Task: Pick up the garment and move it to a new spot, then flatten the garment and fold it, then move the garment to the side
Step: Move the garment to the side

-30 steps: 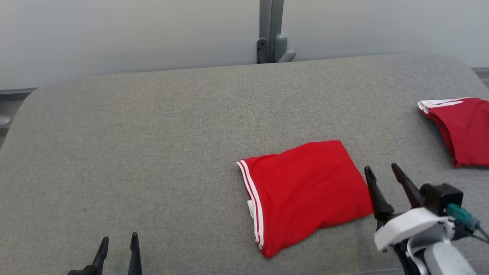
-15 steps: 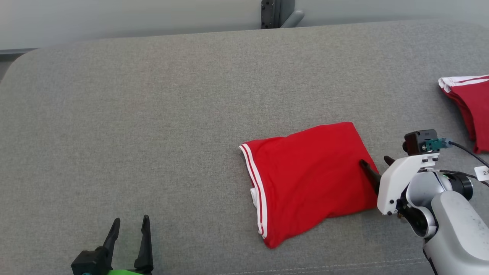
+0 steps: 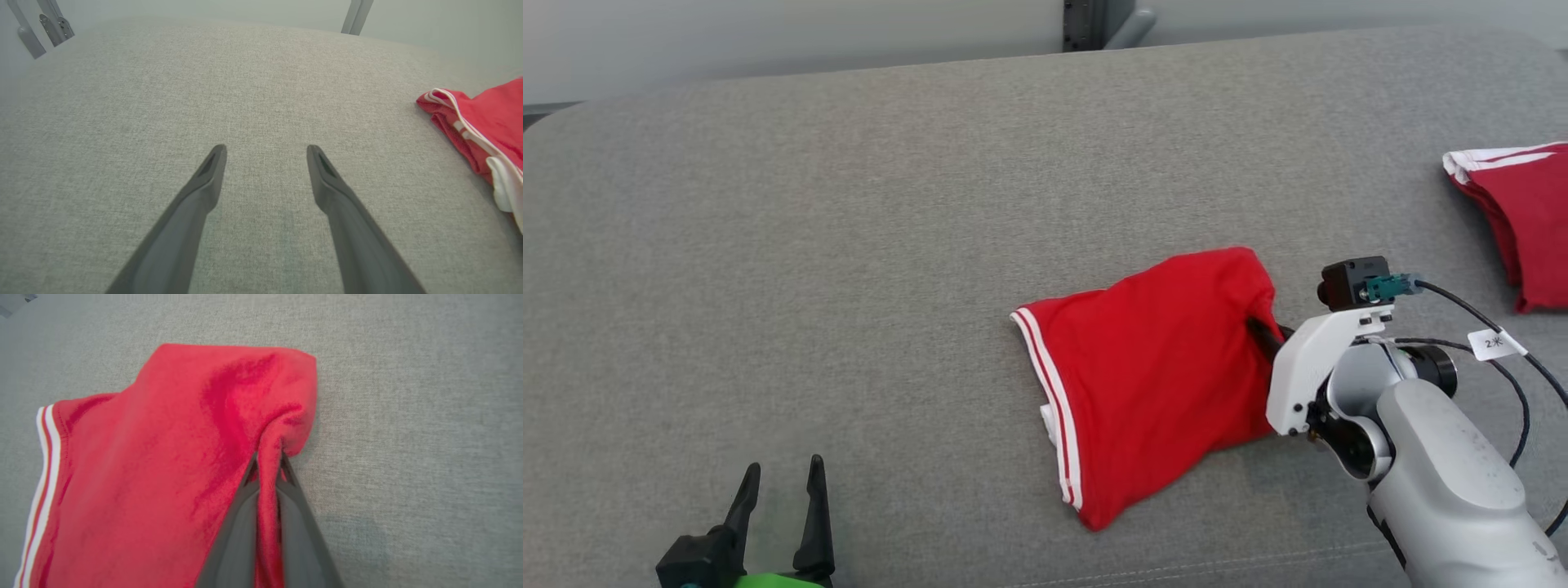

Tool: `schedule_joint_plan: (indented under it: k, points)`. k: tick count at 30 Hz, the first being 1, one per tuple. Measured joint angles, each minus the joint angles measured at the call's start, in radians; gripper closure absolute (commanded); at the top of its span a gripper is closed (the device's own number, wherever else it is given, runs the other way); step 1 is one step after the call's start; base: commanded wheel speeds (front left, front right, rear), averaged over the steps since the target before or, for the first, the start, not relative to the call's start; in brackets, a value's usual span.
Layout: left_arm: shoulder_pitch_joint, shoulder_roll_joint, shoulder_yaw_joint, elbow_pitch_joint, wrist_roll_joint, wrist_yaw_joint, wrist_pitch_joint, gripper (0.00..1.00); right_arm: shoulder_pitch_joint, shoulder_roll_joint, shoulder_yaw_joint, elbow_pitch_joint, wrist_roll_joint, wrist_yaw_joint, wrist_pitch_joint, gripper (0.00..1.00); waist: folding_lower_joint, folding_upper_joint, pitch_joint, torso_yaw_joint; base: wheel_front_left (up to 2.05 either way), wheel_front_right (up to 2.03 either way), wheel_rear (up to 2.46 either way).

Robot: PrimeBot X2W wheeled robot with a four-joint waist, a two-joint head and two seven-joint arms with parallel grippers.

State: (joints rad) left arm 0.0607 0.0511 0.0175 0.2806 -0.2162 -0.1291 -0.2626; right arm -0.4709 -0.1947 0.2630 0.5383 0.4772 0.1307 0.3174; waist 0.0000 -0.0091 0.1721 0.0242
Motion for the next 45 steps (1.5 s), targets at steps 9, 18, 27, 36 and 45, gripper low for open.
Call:
schedule_joint_plan:
  k: [9, 18, 27, 36, 45]
  points:
    - [-0.020, 0.045, -0.014, -0.046, 0.016, 0.000, 0.000, 0.00, -0.152, -0.037, 0.089, -0.021, 0.010, 0.000, -0.063, 1.00, 0.0000, 0.0000, 0.015, -0.170, 0.00, 0.00, 0.00]
    - [-0.056, 0.120, -0.037, -0.077, 0.016, 0.000, 0.000, 0.00, -0.284, -0.070, 0.087, 0.010, 0.003, 0.000, -0.121, 1.00, 0.0000, 0.0000, 0.067, -0.344, 0.00, 0.00, 0.00]
    - [-0.063, 0.148, -0.054, -0.075, 0.016, -0.001, 0.000, 0.00, -0.384, -0.097, 0.032, 0.067, -0.035, 0.000, -0.198, 1.00, 0.0000, 0.0000, 0.142, -0.388, 0.00, 0.00, 0.00]
    - [-0.072, 0.180, -0.037, -0.087, 0.021, -0.001, 0.000, 0.00, -0.505, -0.185, -0.093, 0.084, -0.031, 0.000, -0.175, 1.00, 0.0000, 0.0000, 0.208, -0.334, 0.00, 0.00, 0.00]
    - [-0.103, 0.206, -0.070, -0.113, 0.025, -0.004, -0.012, 0.00, -0.556, -0.242, -0.279, 0.251, -0.107, 0.000, -0.157, 1.00, 0.0000, 0.0000, 0.295, -0.282, 0.00, 0.00, 0.00]
